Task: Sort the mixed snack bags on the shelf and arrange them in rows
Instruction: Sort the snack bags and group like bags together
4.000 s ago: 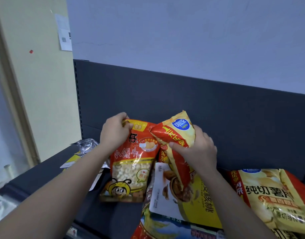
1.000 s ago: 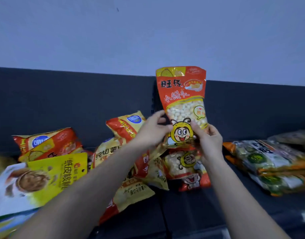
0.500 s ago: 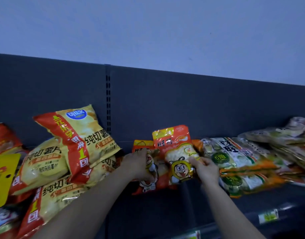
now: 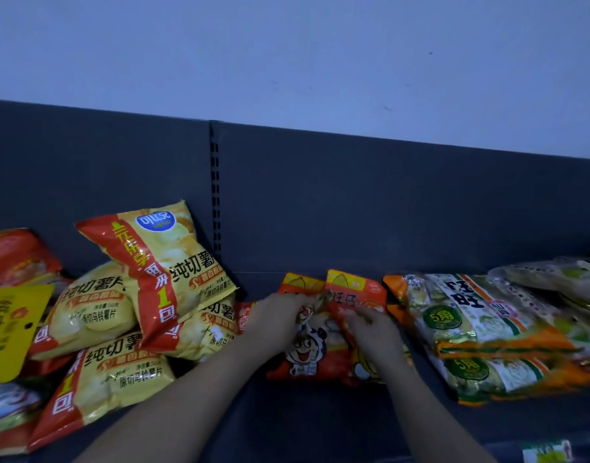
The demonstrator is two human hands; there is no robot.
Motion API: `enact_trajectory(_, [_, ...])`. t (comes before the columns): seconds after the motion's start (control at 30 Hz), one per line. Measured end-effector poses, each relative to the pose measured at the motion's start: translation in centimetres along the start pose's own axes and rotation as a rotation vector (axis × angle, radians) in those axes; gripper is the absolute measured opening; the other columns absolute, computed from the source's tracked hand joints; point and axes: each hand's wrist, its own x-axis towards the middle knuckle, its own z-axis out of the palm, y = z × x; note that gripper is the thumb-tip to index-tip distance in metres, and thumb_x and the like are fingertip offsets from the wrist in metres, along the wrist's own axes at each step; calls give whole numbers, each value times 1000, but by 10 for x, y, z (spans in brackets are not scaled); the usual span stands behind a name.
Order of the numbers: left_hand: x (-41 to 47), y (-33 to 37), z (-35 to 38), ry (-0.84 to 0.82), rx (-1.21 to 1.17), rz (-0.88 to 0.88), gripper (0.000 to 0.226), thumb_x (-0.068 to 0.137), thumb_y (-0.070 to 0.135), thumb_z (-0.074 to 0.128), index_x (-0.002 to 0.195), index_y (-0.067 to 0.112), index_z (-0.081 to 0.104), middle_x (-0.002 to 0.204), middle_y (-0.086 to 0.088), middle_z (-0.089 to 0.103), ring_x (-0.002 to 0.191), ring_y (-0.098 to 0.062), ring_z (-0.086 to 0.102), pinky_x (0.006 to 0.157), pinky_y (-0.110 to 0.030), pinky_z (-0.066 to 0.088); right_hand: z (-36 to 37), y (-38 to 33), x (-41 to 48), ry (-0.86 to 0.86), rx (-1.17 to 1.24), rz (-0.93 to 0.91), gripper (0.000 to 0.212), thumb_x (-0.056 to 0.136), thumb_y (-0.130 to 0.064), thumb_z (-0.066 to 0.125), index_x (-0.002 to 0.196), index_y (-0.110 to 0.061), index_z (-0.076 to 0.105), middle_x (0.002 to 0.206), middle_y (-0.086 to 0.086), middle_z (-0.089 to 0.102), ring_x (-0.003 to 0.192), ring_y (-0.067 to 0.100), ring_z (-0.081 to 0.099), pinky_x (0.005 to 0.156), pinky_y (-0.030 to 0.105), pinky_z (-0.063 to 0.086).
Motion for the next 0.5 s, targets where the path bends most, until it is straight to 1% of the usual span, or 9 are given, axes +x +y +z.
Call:
enact_trajectory(0.03, [2, 2, -4, 59, -44, -42, 41, 80, 19, 67, 116, 35, 55, 112, 4, 64, 105, -21, 60, 78, -36, 53, 4, -4, 0, -17, 40, -32, 46, 94, -53, 49, 113, -16, 68, 114, 5, 67, 107, 25, 59, 80, 32, 44])
enact_trajectory(0.1, [7, 7, -16, 185, -169, -92, 22, 80, 18, 63, 100, 25, 55, 96, 3, 65, 89, -22, 61, 67, -35, 52, 6, -16, -2, -50, 125, -59, 60, 85, -71, 35, 82, -19, 65, 82, 3, 63, 84, 23, 60, 68, 32, 41])
enact_trajectory(0.13, [9, 11, -22, 230, -231, -83, 15, 82, 15, 57, 96, 19, 55, 90, 0, 64, 83, -23, 60, 63, -37, 50, 4, -25, -2, -87, 234, -30, 70, 82, -76, 29, 79, -15, 63, 77, 8, 62, 79, 25, 61, 66, 35, 45])
enact_trajectory(0.23, [7, 22, -32, 285, -302, 104, 21, 85, 9, 46, 99, 14, 61, 96, -3, 65, 93, -24, 59, 73, -38, 50, -8, -41, 3, -340, 817, 220, 83, 78, -85, 25, 106, -19, 66, 102, 16, 69, 95, 35, 67, 70, 42, 57])
enact_trajectory(0.3, [2, 21, -30, 265, -323, 244, 40, 82, 19, 39, 112, 16, 65, 111, -1, 66, 109, -20, 57, 84, -34, 50, -17, -48, 5, -437, 912, 268, 85, 72, -87, 36, 110, -19, 68, 106, 14, 69, 101, 38, 66, 72, 45, 58])
enact_trajectory(0.33, [2, 17, -26, 249, -310, 310, 48, 79, 27, 36, 117, 16, 65, 116, 0, 66, 112, -20, 56, 87, -35, 50, -20, -51, 5, -452, 880, 265, 77, 72, -82, 48, 108, -17, 69, 106, 13, 70, 101, 38, 67, 73, 46, 59])
enact_trajectory(0.4, [5, 10, -19, 187, -252, 385, 48, 81, 28, 43, 123, 15, 63, 125, 0, 62, 120, -21, 53, 95, -40, 48, -23, -56, 2, -417, 778, 215, 45, 81, -54, 68, 102, -15, 69, 101, 11, 67, 94, 35, 67, 70, 44, 59])
enact_trajectory(0.47, [7, 6, -18, 143, -244, 373, 45, 86, 16, 56, 131, 16, 57, 134, 1, 55, 128, -18, 45, 104, -38, 41, -26, -60, 0, -303, 756, 167, 12, 88, -24, 66, 92, -13, 67, 88, 9, 64, 77, 29, 65, 60, 39, 57])
enact_trajectory(0.5, [7, 4, -20, 125, -249, 345, 49, 87, 21, 61, 136, 19, 53, 137, 3, 51, 130, -15, 41, 108, -35, 37, -29, -60, -1, -239, 782, 171, 5, 88, -16, 63, 85, -11, 63, 79, 8, 63, 68, 24, 63, 55, 34, 53])
